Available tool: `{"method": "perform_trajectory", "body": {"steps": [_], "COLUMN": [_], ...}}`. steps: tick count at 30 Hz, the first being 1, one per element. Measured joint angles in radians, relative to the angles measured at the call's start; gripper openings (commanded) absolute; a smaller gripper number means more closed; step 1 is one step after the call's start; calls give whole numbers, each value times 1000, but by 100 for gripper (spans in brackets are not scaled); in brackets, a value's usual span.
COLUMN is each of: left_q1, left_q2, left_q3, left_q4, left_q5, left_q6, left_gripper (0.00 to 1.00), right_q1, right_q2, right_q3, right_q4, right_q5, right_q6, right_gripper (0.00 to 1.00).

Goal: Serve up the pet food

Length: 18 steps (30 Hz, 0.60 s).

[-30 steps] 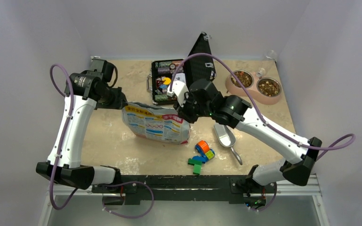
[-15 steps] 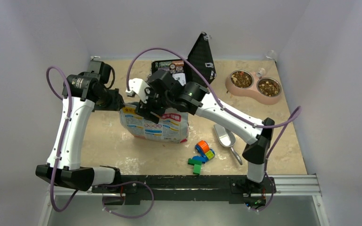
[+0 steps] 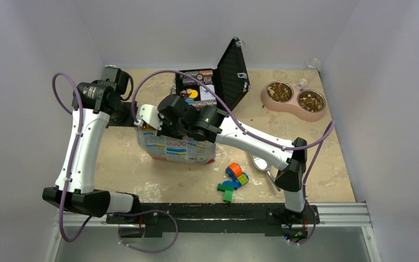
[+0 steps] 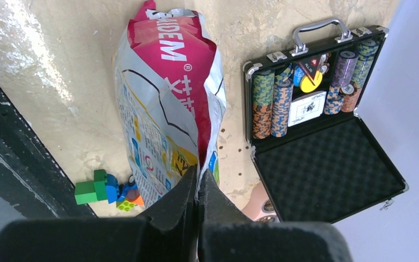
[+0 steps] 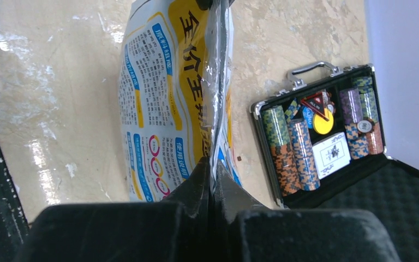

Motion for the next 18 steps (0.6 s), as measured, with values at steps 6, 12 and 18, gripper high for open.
{"method": "perform_trajectory", "body": {"steps": [6, 12, 18], "left_q1": [3, 3, 3], "left_q2": [-32, -217, -276], "left_q3": [-30, -225, -315], "left_q4": [42, 163, 255], "left_q5": [21, 80, 180], "left_q6": [30, 14, 4], "left_gripper": [36, 52, 45], "right_q1": [-16, -19, -20], "right_q2": [-5, -4, -31], "right_q3": [4, 14, -24], "right_q4": [-15, -36, -20], "right_q5": [-60, -87, -100], "right_q6": [11, 19, 14], "right_gripper": [0, 2, 17]}}
